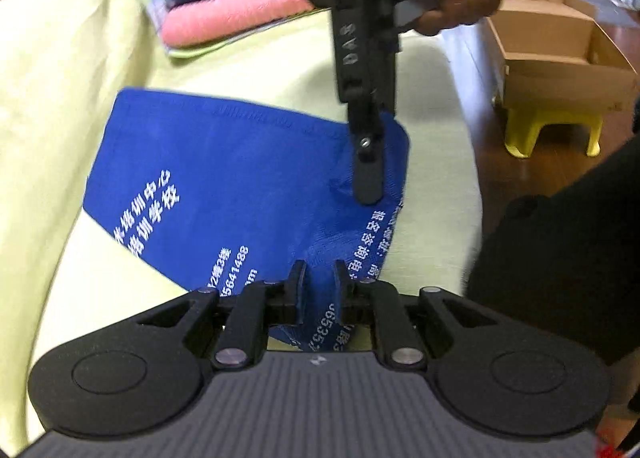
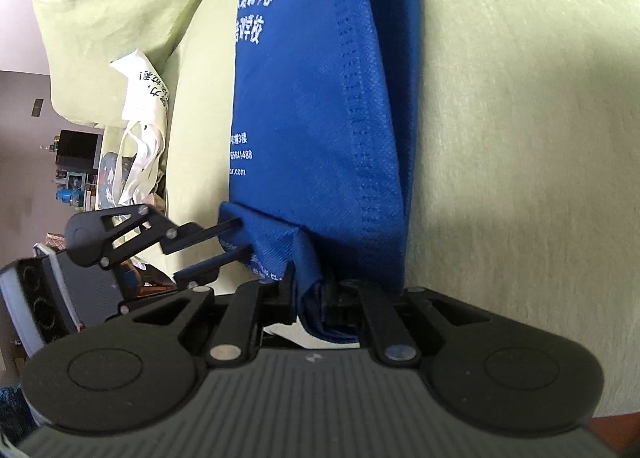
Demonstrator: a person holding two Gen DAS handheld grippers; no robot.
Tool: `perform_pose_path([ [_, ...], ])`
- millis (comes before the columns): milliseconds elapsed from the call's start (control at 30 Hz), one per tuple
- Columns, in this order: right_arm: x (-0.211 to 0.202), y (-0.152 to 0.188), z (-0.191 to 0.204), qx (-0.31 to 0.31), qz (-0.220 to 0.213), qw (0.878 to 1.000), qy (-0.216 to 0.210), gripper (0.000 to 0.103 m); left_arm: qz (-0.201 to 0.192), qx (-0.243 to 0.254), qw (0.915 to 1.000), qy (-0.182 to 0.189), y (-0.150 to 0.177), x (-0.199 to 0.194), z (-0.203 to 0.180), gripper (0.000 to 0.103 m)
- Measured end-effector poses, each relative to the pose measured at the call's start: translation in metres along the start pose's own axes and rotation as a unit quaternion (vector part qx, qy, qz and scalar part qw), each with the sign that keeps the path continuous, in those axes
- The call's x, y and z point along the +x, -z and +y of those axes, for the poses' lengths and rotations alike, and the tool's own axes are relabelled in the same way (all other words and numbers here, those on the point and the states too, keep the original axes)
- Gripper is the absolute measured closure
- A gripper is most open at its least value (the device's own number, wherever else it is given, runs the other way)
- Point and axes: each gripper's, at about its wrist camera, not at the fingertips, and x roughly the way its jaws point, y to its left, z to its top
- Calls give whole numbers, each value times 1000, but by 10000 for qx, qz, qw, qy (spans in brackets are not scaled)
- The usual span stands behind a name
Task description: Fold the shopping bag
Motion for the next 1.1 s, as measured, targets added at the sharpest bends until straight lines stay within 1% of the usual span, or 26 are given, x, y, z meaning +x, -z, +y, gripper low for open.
perform_pose_path([
  [133, -1, 2, 2, -20, -148, 9999, 1, 98, 60, -216, 9997, -42, -1, 14, -1, 88],
  [233, -3, 8, 5, -105, -389, 9992, 26, 97, 85, -467, 9989, -47, -1, 15, 2, 88],
  [300, -8, 17, 11, -258, -717, 9970, 119, 92, 85, -580, 9982, -100, -1, 15, 1, 88],
  [333, -12, 24, 17, -437, -972, 9940, 250, 91, 84, -635, 9979, -130, 0, 15, 1, 89],
  [367, -16, 34, 26, -667, -1307, 9880, 482, 86, 79, -690, 9975, -161, 0, 15, 1, 89],
  [400, -20, 45, 35, -909, -1664, 9790, 748, 79, 73, -747, 9970, -193, 0, 14, 1, 89],
  [433, -24, 56, 45, -1149, -2017, 9674, 1011, 76, 63, -800, 9965, -219, 0, 14, 1, 89],
  [467, -28, 69, 53, -1402, -2301, 9547, 1260, 75, 54, -834, 9962, -244, 0, 14, 0, 89],
  [533, -31, 94, 67, -1865, -2752, 9288, 1638, 75, 50, -866, 9958, -306, -1, 14, -1, 89],
  [567, -30, 107, 74, -2139, -2934, 9137, 1826, 76, 61, -865, 9956, -341, -1, 14, -2, 89],
  [633, -25, 133, 89, -2720, -3254, 8784, 2202, 76, 79, -868, 9953, -410, -3, 13, -4, 89],
  [667, -21, 145, 96, -3024, -3395, 8565, 2444, 76, 86, -886, 9951, -434, -3, 13, -4, 89],
  [733, -8, 163, 108, -3596, -3562, 8085, 3003, 80, 101, -919, 9946, -467, -4, 13, -5, 89],
  [767, -1, 167, 113, -3869, -3534, 7909, 3161, 80, 116, -906, 9946, -491, -5, 13, -6, 89],
  [800, 6, 171, 118, -4125, -3468, 7769, 3256, 81, 129, -888, 9947, -508, -5, 14, -6, 90],
  [833, 13, 174, 122, -4376, -3399, 7621, 3348, 85, 141, -868, 9948, -519, -6, 14, -7, 92],
  [867, 19, 173, 124, -4483, -3318, 7592, 3354, 87, 152, -847, 9949, -530, -6, 14, -8, 92],
  [900, 22, 167, 123, -4448, -3257, 7636, 3361, 87, 155, -846, 9949, -536, -6, 14, -8, 92],
  [1000, 28, 146, 111, -4139, -3133, 7824, 3441, 89, 137, -915, 9941, -564, -5, 15, -8, 92],
  [1033, 28, 140, 106, -4036, -3109, 7897, 3417, 89, 131, -938, 9937, -593, -4, 15, -7, 92],
  [1100, 28, 130, 94, -3888, -3070, 8004, 3376, 89, 106, -980, 9931, -642, -3, 16, -7, 92],
])
